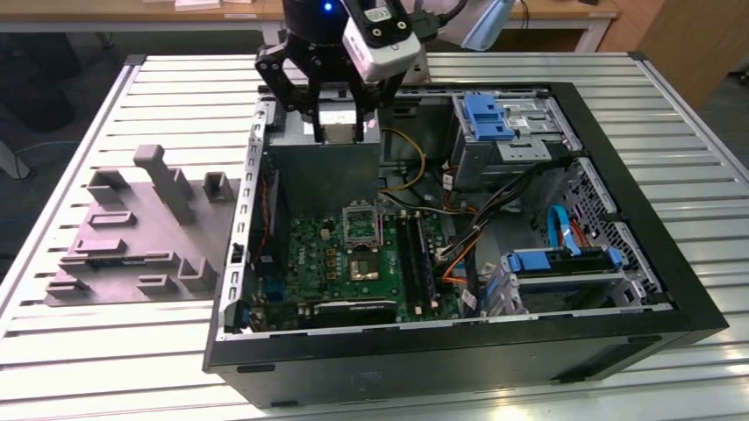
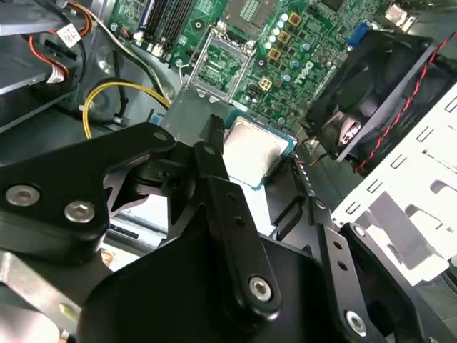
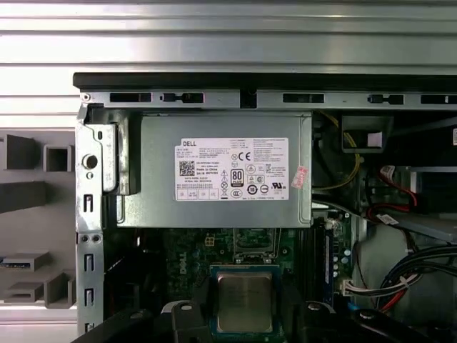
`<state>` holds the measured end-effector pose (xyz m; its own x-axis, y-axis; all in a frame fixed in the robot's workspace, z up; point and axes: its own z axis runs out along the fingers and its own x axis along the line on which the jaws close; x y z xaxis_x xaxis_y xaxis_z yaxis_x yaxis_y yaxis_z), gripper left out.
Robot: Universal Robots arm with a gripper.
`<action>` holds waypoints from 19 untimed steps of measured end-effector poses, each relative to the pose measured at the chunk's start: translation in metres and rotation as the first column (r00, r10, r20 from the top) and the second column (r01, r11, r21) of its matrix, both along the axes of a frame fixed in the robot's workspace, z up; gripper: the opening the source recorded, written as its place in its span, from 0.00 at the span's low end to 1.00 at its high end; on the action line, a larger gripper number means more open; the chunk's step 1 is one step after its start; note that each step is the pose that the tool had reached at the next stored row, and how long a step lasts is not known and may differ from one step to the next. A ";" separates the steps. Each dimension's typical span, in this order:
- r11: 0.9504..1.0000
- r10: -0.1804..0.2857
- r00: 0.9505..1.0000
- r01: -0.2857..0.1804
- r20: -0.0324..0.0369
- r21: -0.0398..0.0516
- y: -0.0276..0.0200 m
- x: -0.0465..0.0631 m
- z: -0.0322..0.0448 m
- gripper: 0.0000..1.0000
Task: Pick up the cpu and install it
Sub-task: 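Pick up the cpu and move it towards the insertion slot, then place the cpu into insertion slot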
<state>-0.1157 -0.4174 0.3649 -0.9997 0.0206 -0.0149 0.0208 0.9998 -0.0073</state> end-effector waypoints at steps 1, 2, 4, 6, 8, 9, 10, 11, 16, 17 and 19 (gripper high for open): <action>1.000 0.000 1.000 0.000 0.000 0.000 -0.0018 0.000 -0.0001 0.47; 1.000 0.000 1.000 0.000 0.000 0.000 -0.0036 0.000 -0.0001 0.47; 1.000 0.000 1.000 0.000 0.000 0.000 -0.0063 0.001 -0.0004 0.47; 1.000 0.000 1.000 0.000 0.000 0.000 -0.0073 0.005 -0.0006 0.47; 1.000 0.000 1.000 0.000 -0.001 0.000 -0.0078 0.010 -0.0006 0.47; 1.000 0.000 1.000 0.000 -0.001 0.000 -0.0080 0.013 -0.0006 0.47; 1.000 0.000 1.000 0.000 -0.002 0.000 -0.0081 0.015 -0.0007 0.47; 1.000 0.000 1.000 0.000 -0.002 0.000 -0.0082 0.017 -0.0007 0.47; 1.000 -0.002 1.000 0.002 -0.004 0.000 -0.0091 0.026 -0.0009 0.47; 1.000 -0.002 1.000 0.002 -0.004 0.000 -0.0091 0.026 -0.0009 0.47; 1.000 -0.002 1.000 0.002 -0.004 0.000 -0.0091 0.026 -0.0010 0.47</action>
<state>-0.0893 -0.4265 0.3639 -0.9997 0.0231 -0.0105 0.0232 0.9997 -0.0075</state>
